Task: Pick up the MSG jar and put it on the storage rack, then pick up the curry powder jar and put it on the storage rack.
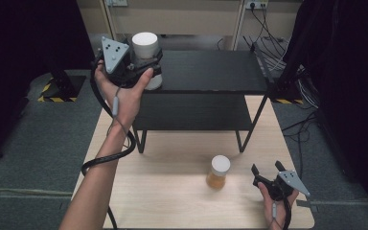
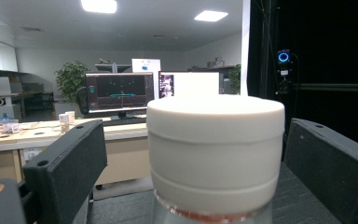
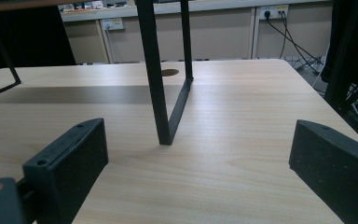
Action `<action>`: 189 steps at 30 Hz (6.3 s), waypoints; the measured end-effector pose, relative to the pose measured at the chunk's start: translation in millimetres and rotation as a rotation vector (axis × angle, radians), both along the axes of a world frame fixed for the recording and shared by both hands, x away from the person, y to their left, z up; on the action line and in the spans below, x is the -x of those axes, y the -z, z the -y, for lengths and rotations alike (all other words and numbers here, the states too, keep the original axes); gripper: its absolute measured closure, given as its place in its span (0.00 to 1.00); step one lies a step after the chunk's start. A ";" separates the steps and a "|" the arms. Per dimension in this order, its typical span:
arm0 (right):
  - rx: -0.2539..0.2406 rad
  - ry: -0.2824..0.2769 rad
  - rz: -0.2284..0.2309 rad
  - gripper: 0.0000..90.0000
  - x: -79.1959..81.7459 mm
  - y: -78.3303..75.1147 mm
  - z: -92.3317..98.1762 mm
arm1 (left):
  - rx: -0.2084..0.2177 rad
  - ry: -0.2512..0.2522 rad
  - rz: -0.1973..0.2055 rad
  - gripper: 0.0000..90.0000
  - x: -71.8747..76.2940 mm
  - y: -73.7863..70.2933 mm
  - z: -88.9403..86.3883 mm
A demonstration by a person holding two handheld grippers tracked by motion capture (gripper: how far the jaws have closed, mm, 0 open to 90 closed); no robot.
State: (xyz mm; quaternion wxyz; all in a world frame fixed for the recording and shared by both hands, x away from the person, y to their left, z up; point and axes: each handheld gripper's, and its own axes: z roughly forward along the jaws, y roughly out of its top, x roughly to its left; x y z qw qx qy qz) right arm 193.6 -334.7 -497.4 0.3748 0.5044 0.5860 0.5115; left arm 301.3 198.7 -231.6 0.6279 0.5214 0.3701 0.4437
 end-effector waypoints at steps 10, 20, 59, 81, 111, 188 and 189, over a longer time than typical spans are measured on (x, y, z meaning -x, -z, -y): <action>0.005 0.000 -0.001 0.05 -0.1 -0.2 -0.2 | -0.033 0.003 0.012 0.05 11.1 12.8 -11.8; 0.009 -0.001 -0.001 0.05 -0.4 -0.4 -0.9 | -0.065 0.021 0.021 0.05 23.6 26.1 -12.7; 0.017 0.000 0.000 0.05 -0.4 -0.5 -2.1 | -0.071 0.113 0.057 0.05 63.6 93.0 -19.2; 0.024 0.000 0.003 0.05 -0.1 -0.4 -3.2 | -0.057 0.148 0.009 0.05 71.5 136.2 -28.8; 0.027 -0.002 0.003 0.05 -0.2 -0.4 -3.2 | 0.020 0.133 -0.129 0.05 79.7 208.9 -39.0; 0.018 -0.019 0.001 0.05 -1.7 -0.4 -0.8 | 0.005 0.082 -0.291 0.05 86.3 294.5 -39.1; 0.016 -0.018 0.002 0.05 -1.7 -0.2 -0.6 | 0.004 0.082 -0.291 0.05 86.2 294.4 -39.1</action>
